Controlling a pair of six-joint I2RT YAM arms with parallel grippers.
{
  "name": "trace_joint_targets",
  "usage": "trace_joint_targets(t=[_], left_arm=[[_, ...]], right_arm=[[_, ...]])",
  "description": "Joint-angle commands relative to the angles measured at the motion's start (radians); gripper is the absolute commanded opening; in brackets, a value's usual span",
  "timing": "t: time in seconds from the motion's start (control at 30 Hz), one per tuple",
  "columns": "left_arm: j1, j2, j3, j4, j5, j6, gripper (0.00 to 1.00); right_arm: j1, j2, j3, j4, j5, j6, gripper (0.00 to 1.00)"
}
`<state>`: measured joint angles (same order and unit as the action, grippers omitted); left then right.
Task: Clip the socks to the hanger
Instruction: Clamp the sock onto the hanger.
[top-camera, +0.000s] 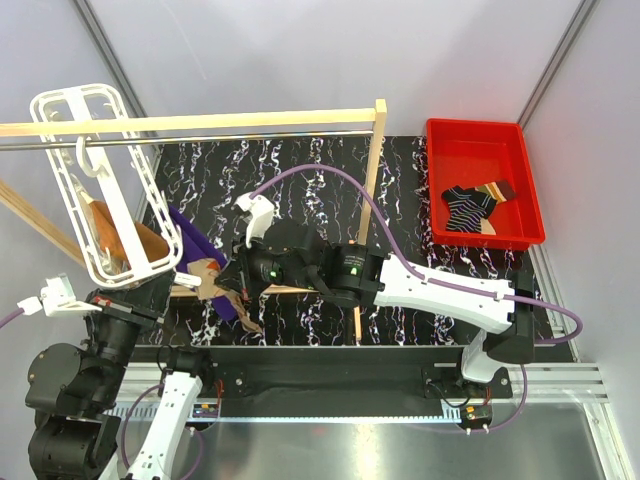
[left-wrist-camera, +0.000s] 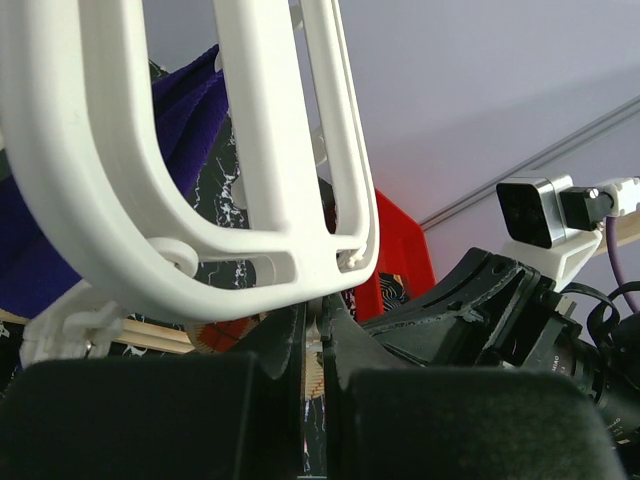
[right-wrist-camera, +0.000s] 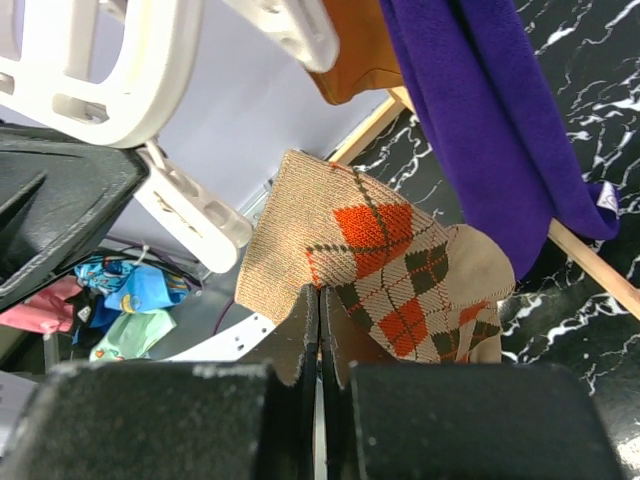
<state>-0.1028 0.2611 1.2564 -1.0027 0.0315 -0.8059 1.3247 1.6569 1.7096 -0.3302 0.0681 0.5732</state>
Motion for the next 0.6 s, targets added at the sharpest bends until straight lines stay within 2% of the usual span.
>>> trace_joint_targets(t=[0.0, 0.57], left_arm=[[0.000, -0.010, -0.009, -0.066, 0.045, 0.007, 0.00], [0.002, -0.002, -0.005, -0.066, 0.051, 0.007, 0.00]], right_arm=[[0.008, -0.009, 0.042, 0.059, -0.027, 0.013, 0.00], [0.010, 0.010, 0.079, 0.086, -0.096, 0.033, 0.00]])
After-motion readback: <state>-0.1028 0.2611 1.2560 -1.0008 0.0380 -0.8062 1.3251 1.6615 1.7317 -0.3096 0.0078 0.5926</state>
